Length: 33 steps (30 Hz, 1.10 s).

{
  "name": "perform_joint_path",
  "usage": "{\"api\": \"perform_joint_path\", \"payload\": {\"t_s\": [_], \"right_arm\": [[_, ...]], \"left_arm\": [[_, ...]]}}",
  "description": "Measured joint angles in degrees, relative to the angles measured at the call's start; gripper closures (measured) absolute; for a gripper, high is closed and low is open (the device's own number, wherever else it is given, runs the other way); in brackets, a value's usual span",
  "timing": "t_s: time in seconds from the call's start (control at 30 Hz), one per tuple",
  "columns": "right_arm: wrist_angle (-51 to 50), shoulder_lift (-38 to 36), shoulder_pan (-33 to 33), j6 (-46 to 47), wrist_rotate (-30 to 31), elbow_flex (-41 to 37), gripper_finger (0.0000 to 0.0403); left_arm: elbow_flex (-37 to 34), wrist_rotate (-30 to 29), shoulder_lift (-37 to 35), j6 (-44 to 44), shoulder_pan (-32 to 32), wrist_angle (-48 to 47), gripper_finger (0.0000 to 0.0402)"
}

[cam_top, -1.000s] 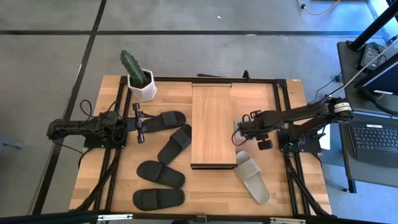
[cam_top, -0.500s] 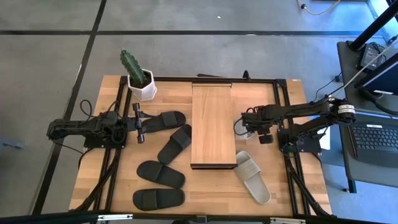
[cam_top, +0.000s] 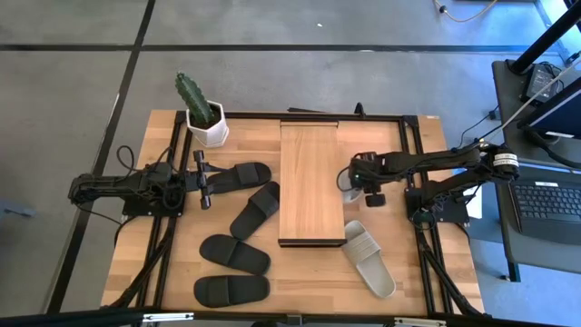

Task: Pick and place slides into the shelf
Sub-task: Put the gray slipper under the shelf

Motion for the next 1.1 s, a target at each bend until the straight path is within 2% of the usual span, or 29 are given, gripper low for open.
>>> {"api": "perform_joint_path", "payload": {"t_s": [0.13,0.3,0.4,0.6,0.8,1.1], "right_arm": [[3.7,0.0,0.0,0.1,-0.7,0.0,0.0269],[8.5,0.3,0.1,0.0,-5.9,0.0,0.0269],[8.8,0.5,0.1,0.0,-7.0,0.0,0.0269],[7.5,0.4,0.1,0.2,-6.6,0.0,0.0269],[-1.5,0.4,0.1,1.9,-1.2,0.0,0.0269],[-0.7,1.7,-0.4,1.8,-1.0,0.0,0.0269]], "left_arm": [[0.0,0.0,0.0,0.0,0.0,0.0,0.0254],[0.0,0.0,0.0,0.0,0.0,0.0,0.0254],[0.0,0.0,0.0,0.0,0.0,0.0,0.0254],[0.0,0.0,0.0,0.0,0.0,0.0,0.0254],[0.0,0.0,0.0,0.0,0.0,0.0,0.0254],[0.0,0.0,0.0,0.0,0.0,0.0,0.0254]]}}
